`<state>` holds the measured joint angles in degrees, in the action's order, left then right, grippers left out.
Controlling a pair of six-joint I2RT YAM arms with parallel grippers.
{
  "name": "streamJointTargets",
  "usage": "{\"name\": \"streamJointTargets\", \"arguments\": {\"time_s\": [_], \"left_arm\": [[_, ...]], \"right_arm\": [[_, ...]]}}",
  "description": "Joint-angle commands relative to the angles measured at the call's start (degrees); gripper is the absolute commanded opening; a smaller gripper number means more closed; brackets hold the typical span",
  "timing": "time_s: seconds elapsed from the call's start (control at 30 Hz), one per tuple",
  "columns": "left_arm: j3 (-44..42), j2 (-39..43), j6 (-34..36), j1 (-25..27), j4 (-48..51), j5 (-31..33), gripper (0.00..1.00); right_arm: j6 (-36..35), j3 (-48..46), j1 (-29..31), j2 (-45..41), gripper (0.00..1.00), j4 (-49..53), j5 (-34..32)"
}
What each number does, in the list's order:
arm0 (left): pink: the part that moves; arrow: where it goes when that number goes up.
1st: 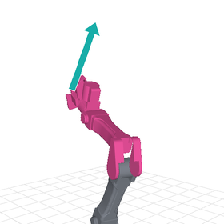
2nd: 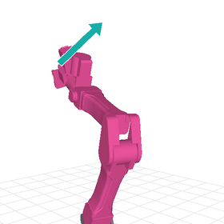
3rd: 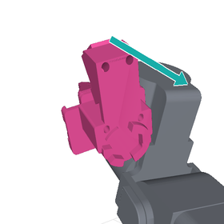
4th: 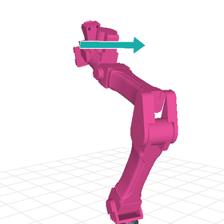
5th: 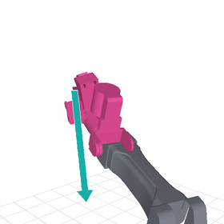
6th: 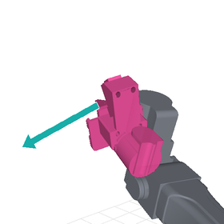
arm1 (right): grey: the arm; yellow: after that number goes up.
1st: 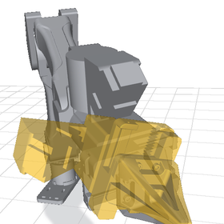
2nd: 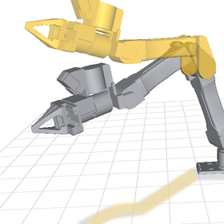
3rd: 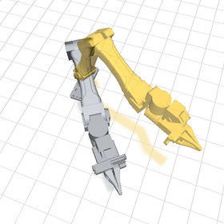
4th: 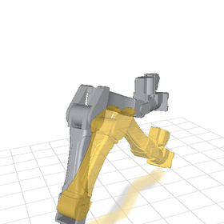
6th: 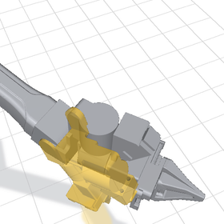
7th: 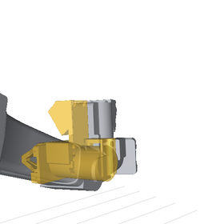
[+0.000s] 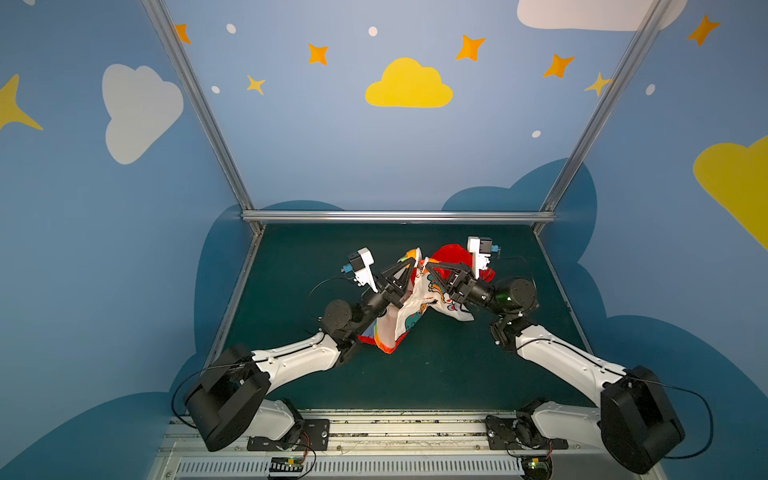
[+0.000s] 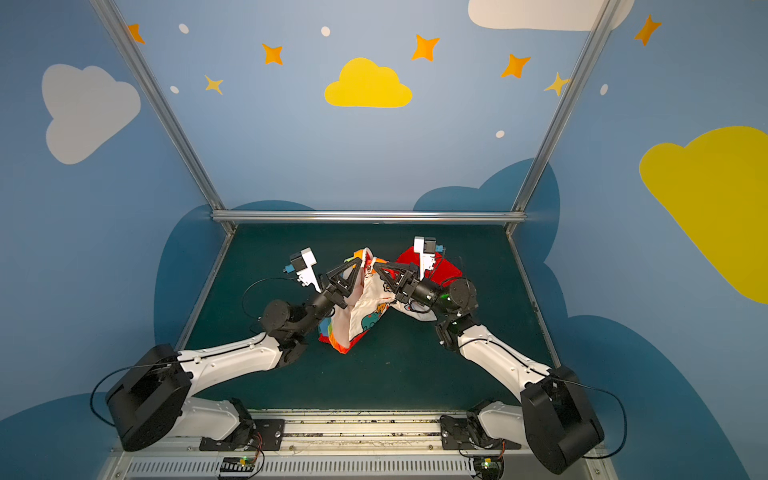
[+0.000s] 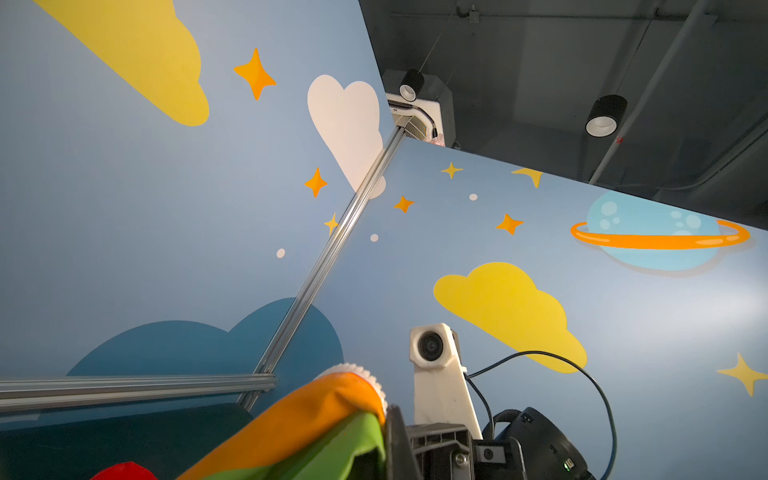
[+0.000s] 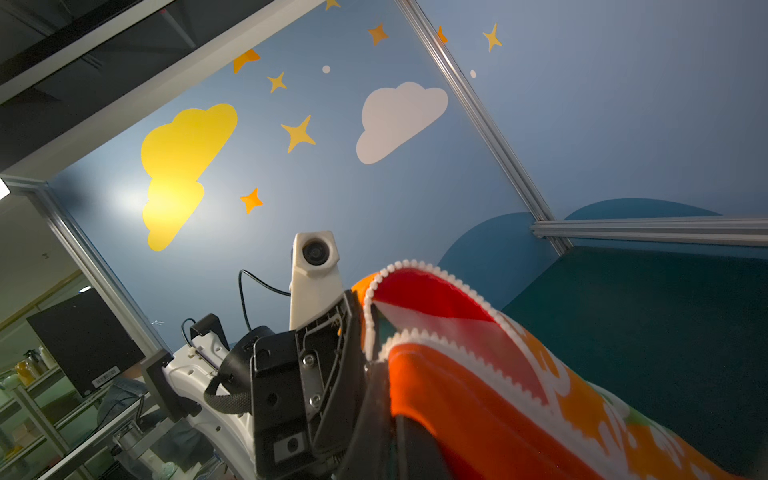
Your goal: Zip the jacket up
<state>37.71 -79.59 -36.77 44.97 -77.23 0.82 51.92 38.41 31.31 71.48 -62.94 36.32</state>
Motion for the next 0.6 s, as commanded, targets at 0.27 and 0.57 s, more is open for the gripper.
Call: {"name": "streamJointTargets", "arguments": {"time_s": [0.27, 0.57], "left_arm": [[2.2, 1.8, 2.2, 0.4, -2.7, 0.2, 0.03], [2.5, 1.8, 2.6, 0.5, -2.7, -0.1, 0.03]], "right_arm": [[1.3, 1.5, 0.6, -0.2, 0.0, -2.6, 1.2], [0.9, 1.6, 1.3, -0.2, 0.0, -1.1, 1.3]]}}
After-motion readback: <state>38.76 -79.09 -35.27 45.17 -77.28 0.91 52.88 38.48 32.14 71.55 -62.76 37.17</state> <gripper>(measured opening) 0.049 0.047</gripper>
